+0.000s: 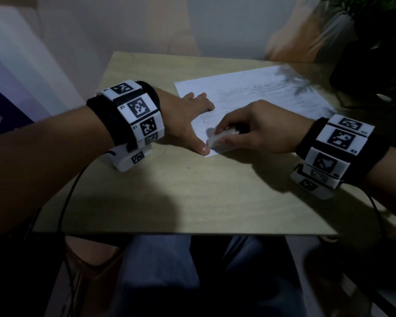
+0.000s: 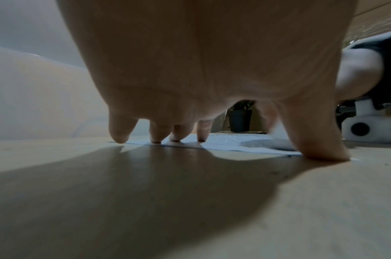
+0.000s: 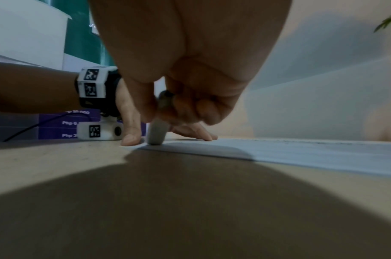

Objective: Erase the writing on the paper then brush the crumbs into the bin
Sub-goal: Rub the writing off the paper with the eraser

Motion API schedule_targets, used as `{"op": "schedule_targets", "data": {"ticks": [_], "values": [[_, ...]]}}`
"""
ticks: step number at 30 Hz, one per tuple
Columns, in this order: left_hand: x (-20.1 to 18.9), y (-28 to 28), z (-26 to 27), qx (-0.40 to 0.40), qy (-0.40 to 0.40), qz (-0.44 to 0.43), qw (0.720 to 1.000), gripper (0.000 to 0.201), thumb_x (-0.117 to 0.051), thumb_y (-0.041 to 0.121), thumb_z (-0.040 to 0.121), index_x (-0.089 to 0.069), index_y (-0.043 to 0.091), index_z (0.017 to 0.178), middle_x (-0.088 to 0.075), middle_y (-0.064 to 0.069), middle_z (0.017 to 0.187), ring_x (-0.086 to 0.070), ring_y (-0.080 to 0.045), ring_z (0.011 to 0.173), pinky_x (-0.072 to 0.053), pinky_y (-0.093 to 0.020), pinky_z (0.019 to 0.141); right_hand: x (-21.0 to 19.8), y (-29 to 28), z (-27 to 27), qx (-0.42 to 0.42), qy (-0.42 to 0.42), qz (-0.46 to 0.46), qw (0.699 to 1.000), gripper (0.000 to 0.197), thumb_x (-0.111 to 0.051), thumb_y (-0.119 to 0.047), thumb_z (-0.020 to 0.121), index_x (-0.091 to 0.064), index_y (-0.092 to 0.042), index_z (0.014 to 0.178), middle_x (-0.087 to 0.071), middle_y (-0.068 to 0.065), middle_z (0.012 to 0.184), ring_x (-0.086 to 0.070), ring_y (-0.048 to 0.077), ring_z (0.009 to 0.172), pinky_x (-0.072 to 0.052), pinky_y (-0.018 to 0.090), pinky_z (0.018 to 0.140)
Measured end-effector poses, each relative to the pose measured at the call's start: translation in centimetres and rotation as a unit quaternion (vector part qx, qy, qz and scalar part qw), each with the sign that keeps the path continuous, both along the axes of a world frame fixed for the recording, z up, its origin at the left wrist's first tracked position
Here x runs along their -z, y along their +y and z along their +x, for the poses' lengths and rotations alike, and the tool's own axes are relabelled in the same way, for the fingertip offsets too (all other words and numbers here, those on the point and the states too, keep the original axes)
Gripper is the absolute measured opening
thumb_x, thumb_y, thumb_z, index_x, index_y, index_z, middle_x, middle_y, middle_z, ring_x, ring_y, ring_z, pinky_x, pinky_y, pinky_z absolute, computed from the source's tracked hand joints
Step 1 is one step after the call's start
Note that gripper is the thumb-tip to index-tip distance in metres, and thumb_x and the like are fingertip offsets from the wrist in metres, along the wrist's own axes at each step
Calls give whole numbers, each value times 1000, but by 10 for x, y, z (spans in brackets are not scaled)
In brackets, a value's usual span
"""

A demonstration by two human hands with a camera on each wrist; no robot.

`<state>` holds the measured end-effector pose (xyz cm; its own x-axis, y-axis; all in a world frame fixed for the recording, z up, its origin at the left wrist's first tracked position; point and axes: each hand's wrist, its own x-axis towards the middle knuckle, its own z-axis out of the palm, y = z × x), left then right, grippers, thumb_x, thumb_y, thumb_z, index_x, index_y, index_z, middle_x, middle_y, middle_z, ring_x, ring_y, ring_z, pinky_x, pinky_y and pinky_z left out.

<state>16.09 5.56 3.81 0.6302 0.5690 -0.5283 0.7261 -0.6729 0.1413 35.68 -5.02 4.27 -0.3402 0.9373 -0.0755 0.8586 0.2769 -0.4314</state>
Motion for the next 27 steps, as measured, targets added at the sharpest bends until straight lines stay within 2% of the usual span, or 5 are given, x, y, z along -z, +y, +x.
{"op": "schedule_targets", "data": {"ticks": [6,11,15,21,27], "values": [[-1,1,0,-1,1,-11,1000,140,-61,91,46,-2,37,160,15,14,169,12,-9,155,-6,-49,127,-1,4,1,28,-9,61,998,42,-59,-55,86,-76,-21,105,-74,-3,90,-64,14,81,-50,36,78],[-5,-2,1,-2,5,-17,1000,133,-68,83,58,0,34,161,17,13,169,15,-10,155,-2,-47,127,-1,-3,-2,-11,19,0,1000,38,-64,-59,84,-75,-26,101,-73,-4,87,-63,12,77,-49,30,73],[-4,1,1,0,-1,-16,1000,132,-69,82,59,-1,35,161,16,14,169,14,-9,155,-2,-46,128,0,3,2,14,-17,75,997,48,-52,-62,85,-75,-24,103,-74,-3,90,-66,15,80,-51,35,76],[-4,2,0,-2,-4,-20,1000,125,-73,77,67,-2,37,161,16,16,168,16,-7,154,0,-45,127,-1,-5,-5,-32,30,-6,999,34,-66,-54,86,-76,-24,99,-73,-4,86,-64,14,78,-49,34,74],[-3,2,1,-2,-12,-22,1000,124,-76,74,67,-4,37,160,13,17,169,15,-6,154,-2,-44,127,0,-5,-6,-37,4,54,998,43,-57,-56,85,-75,-21,101,-73,-4,86,-63,13,75,-51,35,75]]}}
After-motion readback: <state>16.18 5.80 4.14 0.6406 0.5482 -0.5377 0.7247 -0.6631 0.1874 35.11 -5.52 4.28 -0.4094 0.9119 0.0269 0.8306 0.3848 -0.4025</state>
